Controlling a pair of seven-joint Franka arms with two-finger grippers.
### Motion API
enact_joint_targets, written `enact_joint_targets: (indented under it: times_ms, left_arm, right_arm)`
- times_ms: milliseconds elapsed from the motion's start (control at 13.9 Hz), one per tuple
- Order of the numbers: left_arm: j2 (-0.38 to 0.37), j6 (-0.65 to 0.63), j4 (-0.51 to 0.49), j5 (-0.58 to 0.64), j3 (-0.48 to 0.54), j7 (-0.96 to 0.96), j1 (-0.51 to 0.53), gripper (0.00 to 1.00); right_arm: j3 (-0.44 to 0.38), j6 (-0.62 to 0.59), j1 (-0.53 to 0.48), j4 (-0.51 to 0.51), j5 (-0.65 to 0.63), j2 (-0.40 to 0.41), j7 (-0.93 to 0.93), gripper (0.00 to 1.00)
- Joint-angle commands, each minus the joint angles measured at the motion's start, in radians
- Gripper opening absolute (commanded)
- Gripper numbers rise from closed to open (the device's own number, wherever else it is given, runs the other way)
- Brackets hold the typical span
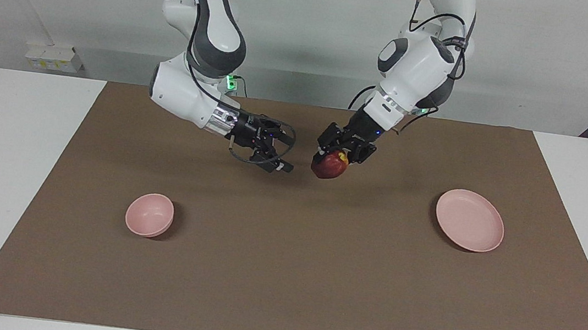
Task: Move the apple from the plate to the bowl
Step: 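Carry the apple toward the right gripper while the right gripper approaches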
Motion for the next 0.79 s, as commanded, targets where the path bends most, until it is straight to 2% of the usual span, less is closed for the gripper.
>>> enact_joint_targets:
  times_ms: [0,72,215,717]
  left_arm:
    - [-0.001,0.035,-0.003,-0.03,0.012,-0.003,-0.037,0.0]
    - [-0.001,0.05,-0.003,-0.042,0.012,-0.001,-0.058,0.0]
    - [0.037,0.158,-0.007,-0.051,0.012,-0.003,-0.114,0.0]
    - [0.04,0.154,-0.007,-0.051,0.011,-0.012,-0.138,0.0]
  right_arm:
    - [0.004,0.003,0.004,0.006,0.025,0.004,0.016,1.0]
    - [0.003,0.006,0.013,0.006,0.025,0.004,0.017,1.0]
    - [0.003,0.014,0.024,0.011,0.024,0.018,0.017,1.0]
    - [0.003,-0.021,0.021,0.031,0.025,0.044,-0.026,1.0]
